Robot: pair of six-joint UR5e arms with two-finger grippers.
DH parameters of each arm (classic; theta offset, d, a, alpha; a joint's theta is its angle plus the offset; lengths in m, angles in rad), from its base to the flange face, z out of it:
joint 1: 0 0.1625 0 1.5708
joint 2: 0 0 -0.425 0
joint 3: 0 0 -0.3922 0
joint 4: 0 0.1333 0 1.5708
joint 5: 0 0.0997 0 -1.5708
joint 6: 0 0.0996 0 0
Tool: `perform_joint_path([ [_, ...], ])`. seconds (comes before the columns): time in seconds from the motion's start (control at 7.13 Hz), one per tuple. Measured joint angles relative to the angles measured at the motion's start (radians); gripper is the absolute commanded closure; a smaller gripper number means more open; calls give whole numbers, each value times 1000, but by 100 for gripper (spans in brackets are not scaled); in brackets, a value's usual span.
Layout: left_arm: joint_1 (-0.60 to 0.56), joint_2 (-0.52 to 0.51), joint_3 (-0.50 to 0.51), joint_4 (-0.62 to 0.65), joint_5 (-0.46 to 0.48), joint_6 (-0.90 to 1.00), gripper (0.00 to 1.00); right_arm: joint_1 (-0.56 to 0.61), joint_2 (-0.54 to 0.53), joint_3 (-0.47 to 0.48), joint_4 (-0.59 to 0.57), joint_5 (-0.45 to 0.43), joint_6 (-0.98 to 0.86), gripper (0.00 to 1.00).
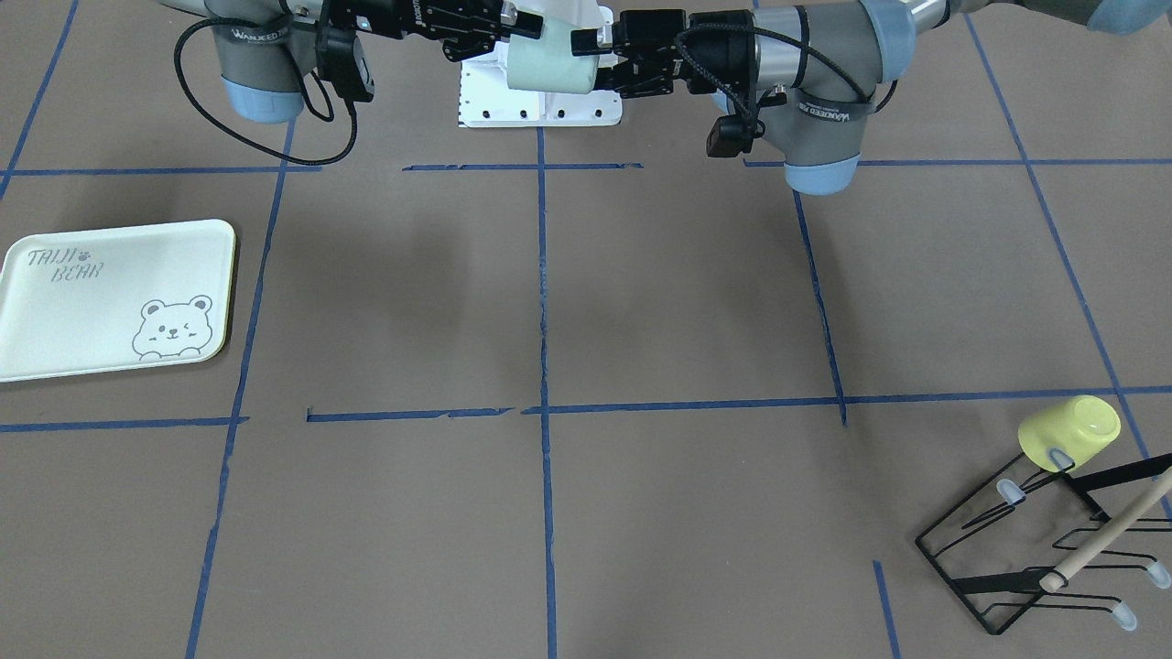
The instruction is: Left arm grabs green cup and hands to right arm on tray
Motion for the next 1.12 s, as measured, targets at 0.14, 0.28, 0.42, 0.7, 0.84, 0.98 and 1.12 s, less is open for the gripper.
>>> perform_joint_path([
  [0.14,-3,19,4,3,4,4,0,1,-83,47,26,-68,1,100],
  [0.28,-14,39,8,5,6,7,0,2,-182,74,64,-163,-1,100],
  [0.42,-37,60,12,11,12,9,0,9,-289,82,93,-242,-8,100],
  [0.7,-112,93,20,81,31,12,0,51,-420,48,109,-292,-98,100],
  [0.84,-163,101,21,174,28,29,0,68,-452,7,96,-295,-185,100],
  [0.98,-195,105,20,291,21,101,0,83,-474,-27,56,-295,-276,100],
  [1.12,-211,107,15,425,13,212,0,101,-495,-44,-7,-292,-373,100],
])
